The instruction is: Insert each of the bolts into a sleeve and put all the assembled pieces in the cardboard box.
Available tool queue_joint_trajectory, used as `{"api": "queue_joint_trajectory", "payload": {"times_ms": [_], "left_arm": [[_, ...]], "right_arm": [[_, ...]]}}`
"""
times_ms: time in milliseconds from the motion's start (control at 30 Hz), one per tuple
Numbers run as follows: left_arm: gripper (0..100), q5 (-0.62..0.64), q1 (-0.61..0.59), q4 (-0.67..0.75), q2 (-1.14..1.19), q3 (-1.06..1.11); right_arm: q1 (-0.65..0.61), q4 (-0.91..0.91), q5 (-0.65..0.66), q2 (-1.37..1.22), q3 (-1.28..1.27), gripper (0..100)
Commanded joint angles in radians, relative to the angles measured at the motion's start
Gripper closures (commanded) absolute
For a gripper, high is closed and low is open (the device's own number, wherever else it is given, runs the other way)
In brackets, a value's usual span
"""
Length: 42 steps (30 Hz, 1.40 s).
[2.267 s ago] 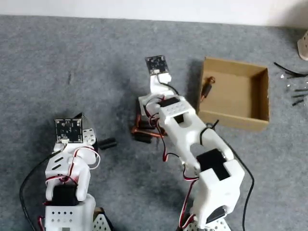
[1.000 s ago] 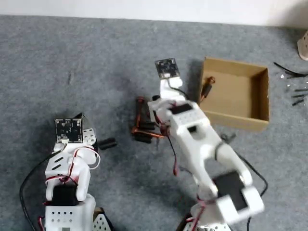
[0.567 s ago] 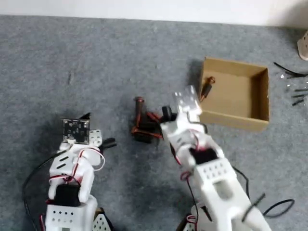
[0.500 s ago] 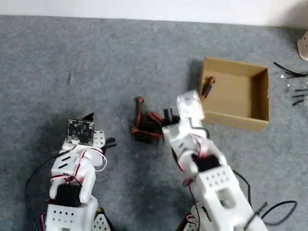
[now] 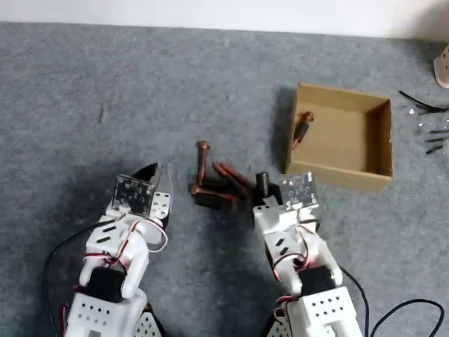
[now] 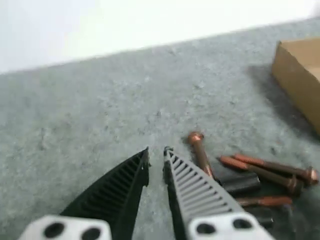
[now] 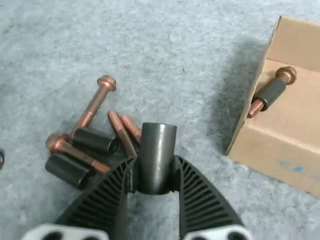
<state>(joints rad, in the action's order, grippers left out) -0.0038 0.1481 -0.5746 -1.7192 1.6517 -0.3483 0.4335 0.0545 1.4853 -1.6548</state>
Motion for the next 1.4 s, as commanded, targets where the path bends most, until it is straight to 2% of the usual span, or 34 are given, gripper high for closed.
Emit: {"api": "queue_joint_trajectory", "payload": {"times_ms": [0, 133, 367, 533, 800, 1133, 1367], "left_arm": [[93, -0.008, 0.067, 0.026, 0.186, -0.127], [89, -0.009, 0.142, 0.026, 0.558, -0.325], [85, -0.006, 0.15, 0.018, 1.267, -0.727], [85, -0.003, 0.154, 0.018, 1.589, -0.949], [85, -0.003, 0.185, 0.018, 1.771, -1.095], [85, -0.003, 0.182, 0.034, 1.797, -1.124], [85, 0.077, 0.108, 0.034, 1.804, -1.176]], "right_arm": [[0.012, 0.012, 0.038, 0.065, 0.004, 99.4], [0.012, 0.012, 0.04, 0.107, -0.024, 99.4], [0.013, 0.012, 0.041, 0.131, -0.033, 99.4], [0.013, 0.01, 0.043, 0.131, -0.033, 99.4], [0.013, 0.008, 0.044, 0.131, -0.031, 99.4], [0.013, 0.008, 0.044, 0.131, -0.031, 99.4], [0.013, 0.008, 0.044, 0.131, -0.031, 99.4]]}}
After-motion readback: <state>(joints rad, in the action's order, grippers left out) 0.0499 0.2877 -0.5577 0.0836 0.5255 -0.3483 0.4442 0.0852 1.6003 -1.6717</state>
